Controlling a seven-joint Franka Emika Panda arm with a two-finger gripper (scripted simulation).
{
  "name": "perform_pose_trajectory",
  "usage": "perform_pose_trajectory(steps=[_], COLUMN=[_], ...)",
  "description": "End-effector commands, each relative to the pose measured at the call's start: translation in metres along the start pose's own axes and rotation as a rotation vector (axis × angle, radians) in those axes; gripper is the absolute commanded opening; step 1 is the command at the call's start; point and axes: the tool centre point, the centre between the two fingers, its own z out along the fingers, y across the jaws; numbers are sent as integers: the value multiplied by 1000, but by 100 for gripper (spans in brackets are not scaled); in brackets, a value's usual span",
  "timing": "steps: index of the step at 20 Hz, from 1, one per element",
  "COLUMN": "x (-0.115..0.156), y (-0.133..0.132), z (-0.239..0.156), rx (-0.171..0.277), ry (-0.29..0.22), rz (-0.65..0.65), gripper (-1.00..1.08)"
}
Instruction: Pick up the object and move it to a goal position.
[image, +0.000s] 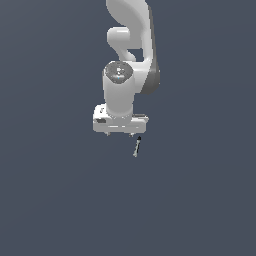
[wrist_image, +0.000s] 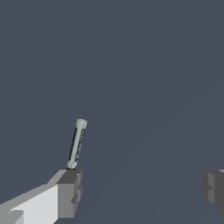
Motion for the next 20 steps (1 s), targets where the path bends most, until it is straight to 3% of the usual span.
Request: perform_pose_trajectory(steps=[1, 9, 20], x=[0, -2, -18], y=[-1, -16, -65], z=[0, 17, 72], rx=[0, 8, 35], ry=[0, 8, 32], rz=[-1, 37, 172], gripper=[100, 100, 100])
